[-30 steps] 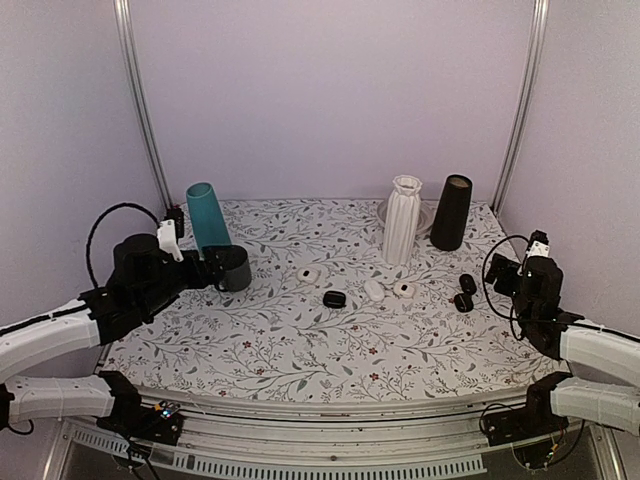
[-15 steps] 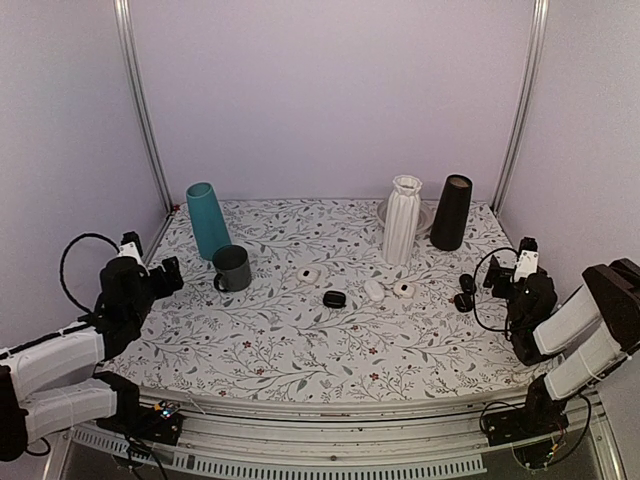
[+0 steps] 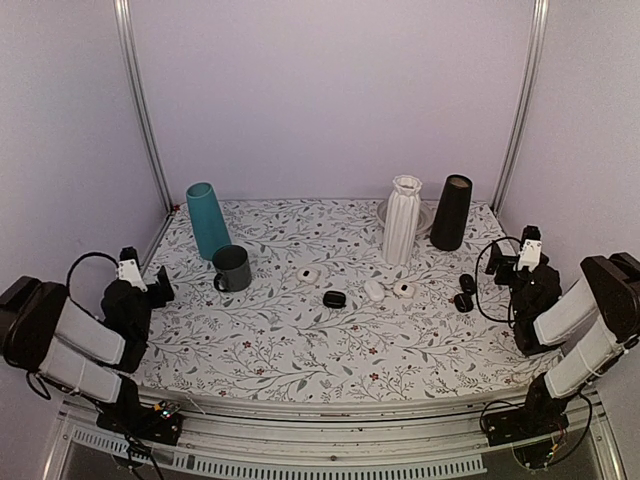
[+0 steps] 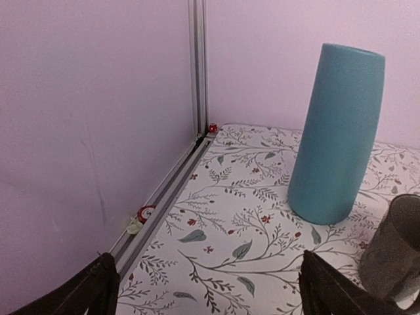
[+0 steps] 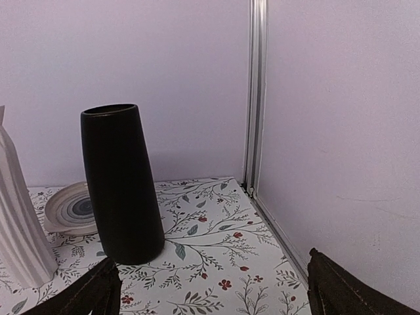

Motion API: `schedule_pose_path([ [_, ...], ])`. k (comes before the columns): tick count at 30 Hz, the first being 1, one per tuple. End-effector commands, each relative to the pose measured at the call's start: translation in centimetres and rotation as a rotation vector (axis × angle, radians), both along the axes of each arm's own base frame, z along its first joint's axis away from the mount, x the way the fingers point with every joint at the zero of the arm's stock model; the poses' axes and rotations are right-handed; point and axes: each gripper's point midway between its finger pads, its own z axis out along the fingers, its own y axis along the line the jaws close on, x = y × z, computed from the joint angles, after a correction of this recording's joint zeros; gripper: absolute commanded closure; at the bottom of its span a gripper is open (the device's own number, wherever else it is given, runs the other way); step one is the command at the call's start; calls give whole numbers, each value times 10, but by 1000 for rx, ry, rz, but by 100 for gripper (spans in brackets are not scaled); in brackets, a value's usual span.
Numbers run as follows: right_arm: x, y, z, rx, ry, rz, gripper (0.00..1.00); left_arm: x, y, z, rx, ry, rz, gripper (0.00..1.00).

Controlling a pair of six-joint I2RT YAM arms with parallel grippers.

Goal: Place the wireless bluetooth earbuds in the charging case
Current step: Reset both arms

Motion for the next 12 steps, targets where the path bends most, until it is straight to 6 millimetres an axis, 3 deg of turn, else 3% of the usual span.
schedule_pose_path([
  [1, 3, 1, -5, 18, 23, 10, 1, 8, -8, 66, 70, -315, -52, 4],
  [2, 3, 1, -5, 21, 20, 10, 1, 11, -20, 58, 80, -286, -128, 4],
  [5, 3, 1, -4, 18, 17, 11, 1, 19, -31, 58, 124, -282, -174, 4],
  [8, 5, 1, -6, 19, 26, 11, 1, 29, -31, 51, 118, -235, -173, 4],
  [12, 7, 1, -7, 22, 33, 15, 1, 59, -17, 37, 84, -120, -94, 4],
])
